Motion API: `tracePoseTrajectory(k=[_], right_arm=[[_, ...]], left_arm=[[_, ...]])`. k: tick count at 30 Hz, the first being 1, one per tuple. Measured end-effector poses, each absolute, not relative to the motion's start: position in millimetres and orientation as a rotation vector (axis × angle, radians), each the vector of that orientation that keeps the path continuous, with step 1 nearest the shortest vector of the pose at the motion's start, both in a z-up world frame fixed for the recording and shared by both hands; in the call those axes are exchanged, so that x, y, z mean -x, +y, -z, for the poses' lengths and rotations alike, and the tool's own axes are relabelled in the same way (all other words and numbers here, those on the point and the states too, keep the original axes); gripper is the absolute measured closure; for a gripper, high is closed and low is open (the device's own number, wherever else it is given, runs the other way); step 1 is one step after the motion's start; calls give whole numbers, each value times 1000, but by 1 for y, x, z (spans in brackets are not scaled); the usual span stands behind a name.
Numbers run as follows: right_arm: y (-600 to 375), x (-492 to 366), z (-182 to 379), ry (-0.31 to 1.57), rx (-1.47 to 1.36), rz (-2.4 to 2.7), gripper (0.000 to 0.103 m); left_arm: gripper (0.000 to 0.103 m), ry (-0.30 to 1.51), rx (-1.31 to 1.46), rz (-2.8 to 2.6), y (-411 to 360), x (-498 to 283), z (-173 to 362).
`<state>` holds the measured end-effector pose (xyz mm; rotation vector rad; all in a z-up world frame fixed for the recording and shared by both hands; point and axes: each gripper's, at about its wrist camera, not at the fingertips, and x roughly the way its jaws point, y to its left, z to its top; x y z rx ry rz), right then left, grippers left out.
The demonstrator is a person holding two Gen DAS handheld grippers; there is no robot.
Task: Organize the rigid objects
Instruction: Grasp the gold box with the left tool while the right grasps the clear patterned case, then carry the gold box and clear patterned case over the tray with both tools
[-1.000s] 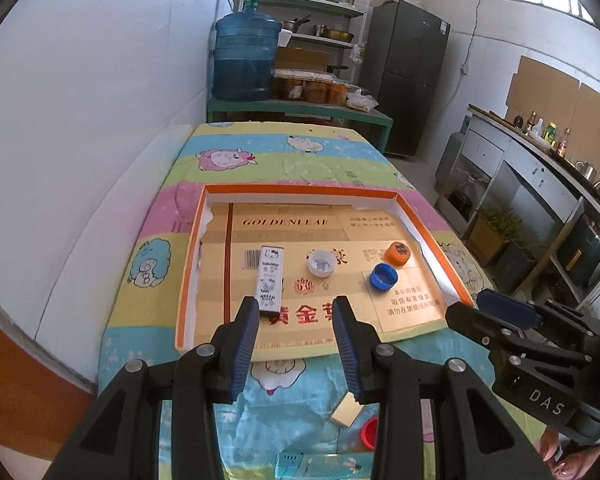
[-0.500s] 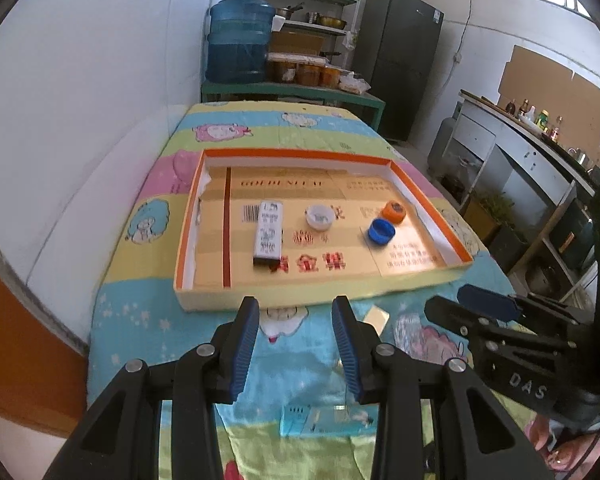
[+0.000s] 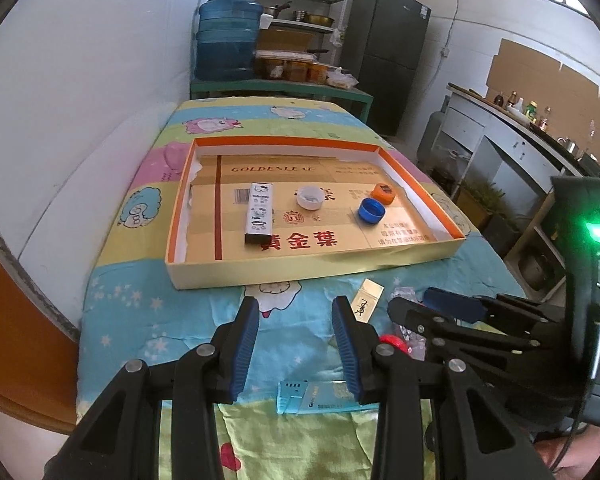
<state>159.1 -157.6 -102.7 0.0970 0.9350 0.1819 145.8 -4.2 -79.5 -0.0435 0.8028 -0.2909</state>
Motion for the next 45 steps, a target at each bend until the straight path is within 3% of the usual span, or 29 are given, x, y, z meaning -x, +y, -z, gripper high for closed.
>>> tracePoseTrajectory(k=[3,24,29,41,43,45], right_arm=[[-155,-160,106,945,-82,-171,80],[-196,-143,105,926,-86,-99,81],[-198,-144,107,926,-95,-112,81],[-200,-146,99,893,-115,-140,83],[-198,-146,94,875,-112,-147,96],[-197,-147,89,858,-107,-153,96]], left_arm=[[65,807,35,312,-6,-147,81],[65,938,-123,501,-73,-183,118],[83,933,-82,491,-65,-187,122],[85,868,-10,414,-45,-182,101],[85,845,0,397,-42,-180,94],[85,826,7,391,-39,-178,87]])
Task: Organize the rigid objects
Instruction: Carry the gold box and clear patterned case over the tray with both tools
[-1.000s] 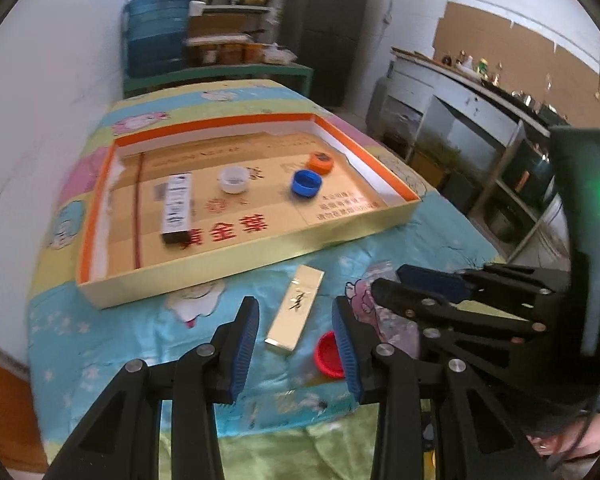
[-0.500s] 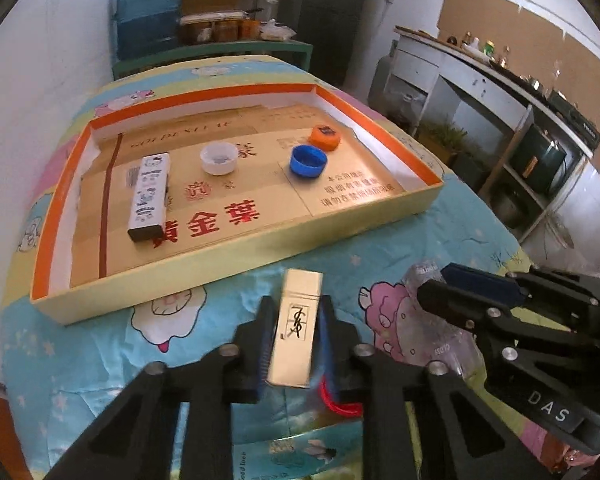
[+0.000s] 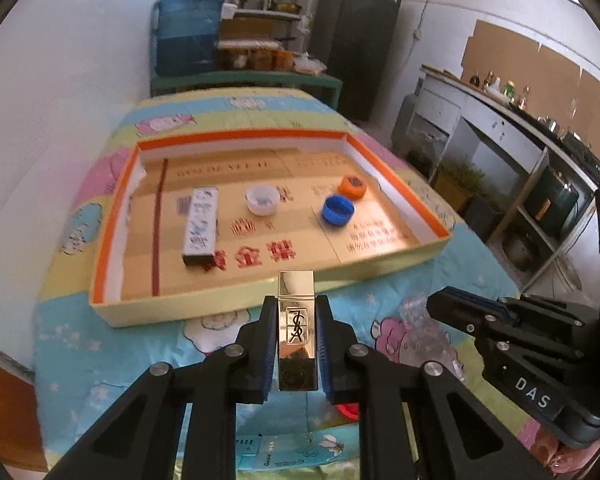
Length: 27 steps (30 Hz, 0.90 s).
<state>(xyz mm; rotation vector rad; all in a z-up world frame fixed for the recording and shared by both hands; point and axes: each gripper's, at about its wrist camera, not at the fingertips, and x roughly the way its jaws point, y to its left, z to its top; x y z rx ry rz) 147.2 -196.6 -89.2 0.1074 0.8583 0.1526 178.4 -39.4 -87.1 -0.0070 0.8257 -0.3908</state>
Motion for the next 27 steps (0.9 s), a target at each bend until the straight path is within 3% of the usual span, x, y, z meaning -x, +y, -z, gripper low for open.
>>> tracePoseTrajectory(k=[5,7,8,9,15,17,18,19,27], right_arm=[[-192,-153,92,870,-87,-179,95],[-195,-150,93,860,-87,-164,76],[-197,-146,92,852,-82,-152,47],[-199,-143,92,844,-75,-139,31],[-198,-140,107,906,-51,-124,35],[-194,-142,113,933,-30,-109,53],[-193,-142,117,950,-37,-116,73],[-192,-142,119,960,-47,-125,81],[-195,-143,109,929,-64,-119,83]], left_arm=[[85,813,10,377,-35,-178,82],[85,813,14,375,-33,-177,83],[85,812,18,376,-32,-176,83],[85,811,25,376,-31,-176,83],[85,806,43,381,-31,-178,84],[85,804,43,380,-29,-176,84],[85,803,40,378,-29,-175,84],[85,802,39,376,-28,-175,84],[85,789,59,356,-19,-172,78]])
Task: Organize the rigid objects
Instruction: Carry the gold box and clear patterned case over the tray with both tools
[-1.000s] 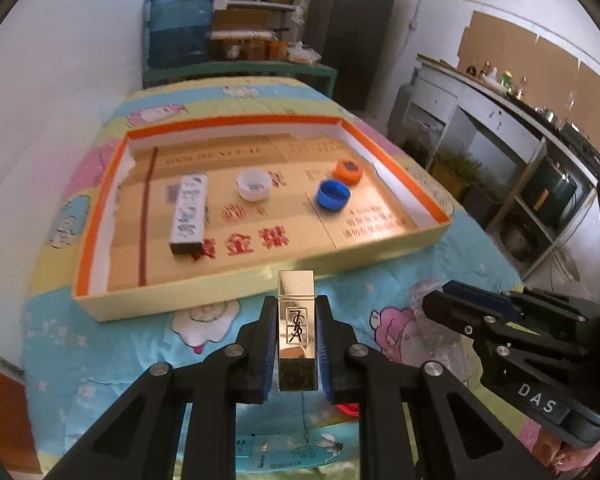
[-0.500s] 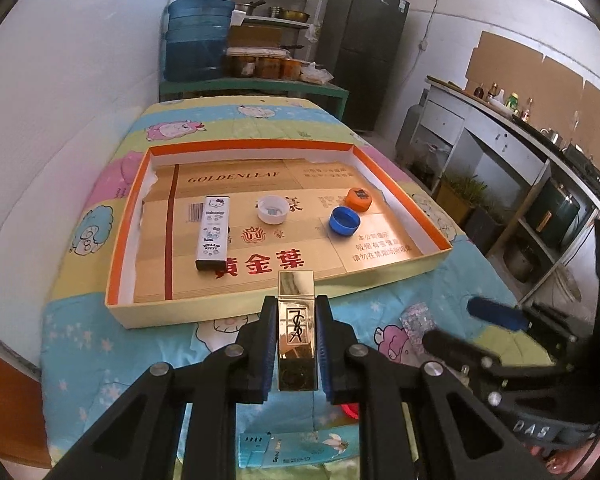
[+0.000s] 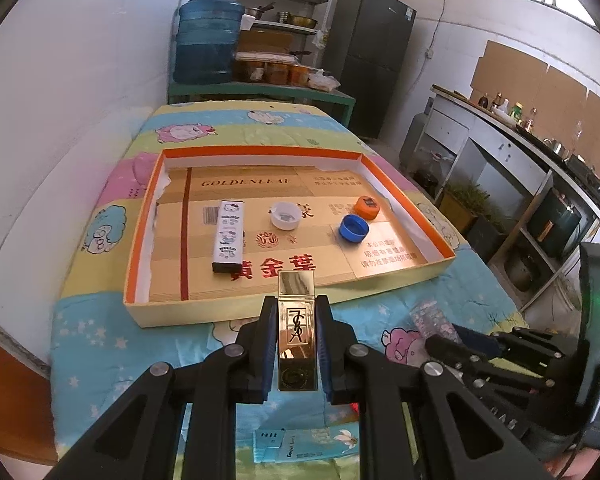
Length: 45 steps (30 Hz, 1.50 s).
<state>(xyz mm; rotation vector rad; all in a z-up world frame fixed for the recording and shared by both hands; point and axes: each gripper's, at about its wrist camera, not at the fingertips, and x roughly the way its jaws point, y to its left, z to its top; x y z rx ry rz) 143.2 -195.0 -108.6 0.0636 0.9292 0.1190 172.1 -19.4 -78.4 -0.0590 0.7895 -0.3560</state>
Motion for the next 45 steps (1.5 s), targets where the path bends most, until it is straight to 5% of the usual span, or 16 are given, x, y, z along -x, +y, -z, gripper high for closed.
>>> tracePoseTrajectory(k=[45], right_arm=[[-171,-244,6,704,14,-273,83]], left_arm=[[85,725,27,205,-10,-262,21]])
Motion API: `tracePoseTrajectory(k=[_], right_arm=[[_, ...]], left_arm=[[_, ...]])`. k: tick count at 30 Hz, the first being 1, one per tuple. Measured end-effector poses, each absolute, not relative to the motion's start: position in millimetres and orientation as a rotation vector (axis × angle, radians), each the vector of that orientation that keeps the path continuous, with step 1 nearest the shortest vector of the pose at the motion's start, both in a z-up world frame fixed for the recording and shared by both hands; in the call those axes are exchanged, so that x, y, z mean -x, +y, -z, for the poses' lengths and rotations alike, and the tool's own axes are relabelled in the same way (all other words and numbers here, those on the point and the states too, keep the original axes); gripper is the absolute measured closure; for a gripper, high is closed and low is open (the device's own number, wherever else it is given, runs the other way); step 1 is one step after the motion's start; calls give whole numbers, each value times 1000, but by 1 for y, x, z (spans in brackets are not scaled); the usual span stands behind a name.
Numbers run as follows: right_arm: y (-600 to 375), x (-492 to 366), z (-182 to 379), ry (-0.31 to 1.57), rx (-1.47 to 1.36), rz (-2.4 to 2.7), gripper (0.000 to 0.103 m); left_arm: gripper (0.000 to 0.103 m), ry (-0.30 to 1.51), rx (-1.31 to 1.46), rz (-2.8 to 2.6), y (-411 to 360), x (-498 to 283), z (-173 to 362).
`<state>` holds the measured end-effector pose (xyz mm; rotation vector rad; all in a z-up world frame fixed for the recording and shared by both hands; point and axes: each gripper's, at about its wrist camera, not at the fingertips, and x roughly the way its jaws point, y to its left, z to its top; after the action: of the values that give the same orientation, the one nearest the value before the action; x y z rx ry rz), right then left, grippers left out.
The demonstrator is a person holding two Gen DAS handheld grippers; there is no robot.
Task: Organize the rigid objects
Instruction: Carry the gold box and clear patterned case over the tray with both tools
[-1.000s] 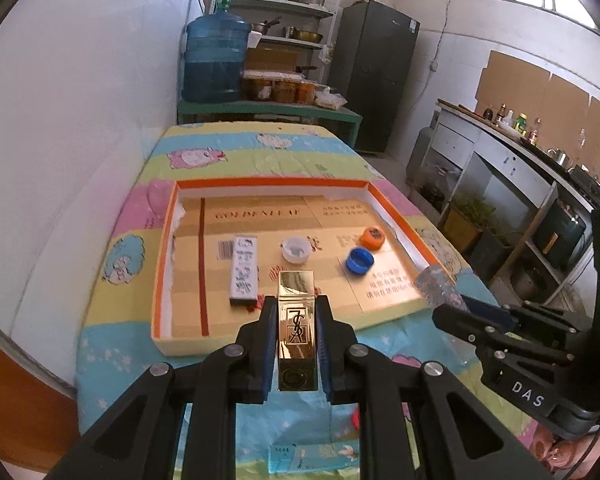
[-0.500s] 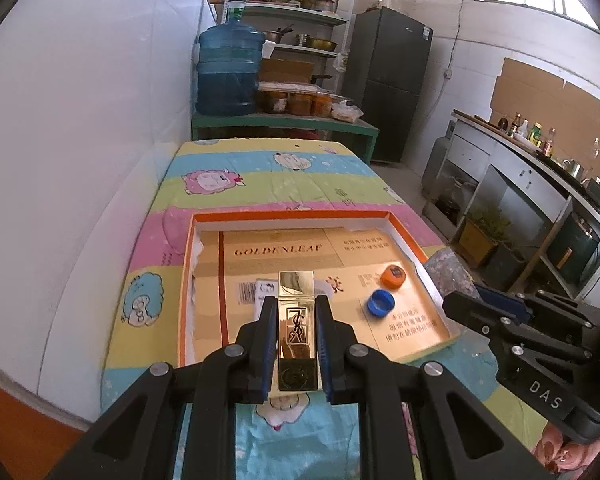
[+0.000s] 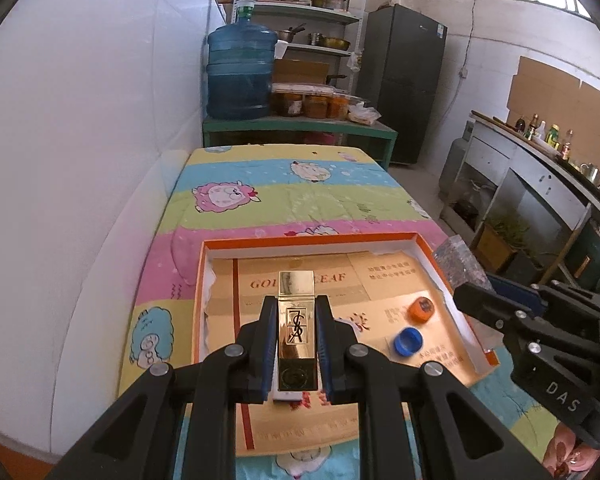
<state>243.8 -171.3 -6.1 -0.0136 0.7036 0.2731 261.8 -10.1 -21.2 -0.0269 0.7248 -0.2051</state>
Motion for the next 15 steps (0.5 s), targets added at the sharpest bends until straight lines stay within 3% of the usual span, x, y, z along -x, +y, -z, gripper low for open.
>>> tracePoseTrajectory(k=[15], right_arm=[[-162,-305,15,747,17,-318,83]], left_arm=[[85,809,58,152,5,-330,35]])
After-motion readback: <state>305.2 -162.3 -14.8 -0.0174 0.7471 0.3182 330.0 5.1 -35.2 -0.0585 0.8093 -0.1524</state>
